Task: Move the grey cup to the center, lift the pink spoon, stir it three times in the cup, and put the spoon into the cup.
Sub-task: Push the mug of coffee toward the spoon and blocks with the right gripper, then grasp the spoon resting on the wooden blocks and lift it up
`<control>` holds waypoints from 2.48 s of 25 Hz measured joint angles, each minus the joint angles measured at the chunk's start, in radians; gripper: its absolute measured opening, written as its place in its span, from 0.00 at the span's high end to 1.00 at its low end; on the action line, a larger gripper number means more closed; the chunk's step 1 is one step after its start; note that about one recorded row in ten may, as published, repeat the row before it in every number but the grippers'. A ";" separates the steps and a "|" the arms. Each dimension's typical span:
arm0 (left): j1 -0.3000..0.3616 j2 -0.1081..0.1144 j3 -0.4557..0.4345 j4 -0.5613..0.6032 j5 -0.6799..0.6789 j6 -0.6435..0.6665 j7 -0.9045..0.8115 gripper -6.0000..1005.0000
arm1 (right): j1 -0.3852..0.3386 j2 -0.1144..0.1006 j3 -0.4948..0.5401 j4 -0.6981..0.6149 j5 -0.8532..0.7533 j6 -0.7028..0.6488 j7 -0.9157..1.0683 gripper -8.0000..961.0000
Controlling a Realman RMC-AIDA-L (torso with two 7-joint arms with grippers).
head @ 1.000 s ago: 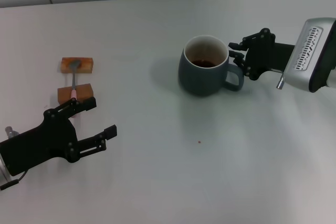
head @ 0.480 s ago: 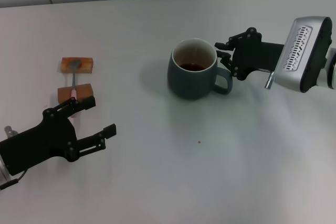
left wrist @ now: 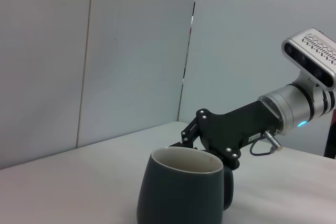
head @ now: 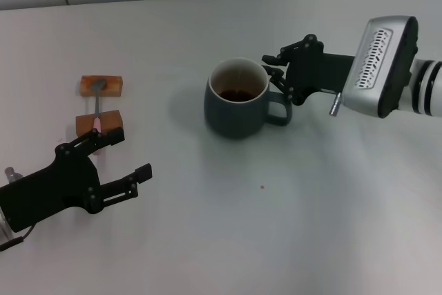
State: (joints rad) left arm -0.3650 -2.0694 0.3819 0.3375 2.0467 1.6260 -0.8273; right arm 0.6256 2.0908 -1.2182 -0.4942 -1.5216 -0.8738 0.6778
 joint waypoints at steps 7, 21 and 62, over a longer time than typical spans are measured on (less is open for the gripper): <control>-0.001 0.000 0.000 0.000 -0.001 0.000 0.008 0.16 | 0.004 0.000 -0.075 -0.036 0.020 0.023 0.061 0.87; 0.002 0.000 0.000 0.000 0.000 0.003 0.011 0.17 | -0.008 0.000 -0.187 -0.084 0.082 0.057 0.104 0.87; -0.002 0.000 0.000 -0.002 -0.032 -0.003 0.001 0.17 | -0.416 -0.010 0.155 -0.189 0.041 -0.467 0.081 0.53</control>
State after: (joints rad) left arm -0.3671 -2.0694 0.3819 0.3359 2.0151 1.6229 -0.8260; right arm 0.2095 2.0808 -1.0629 -0.6837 -1.4807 -1.3404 0.7585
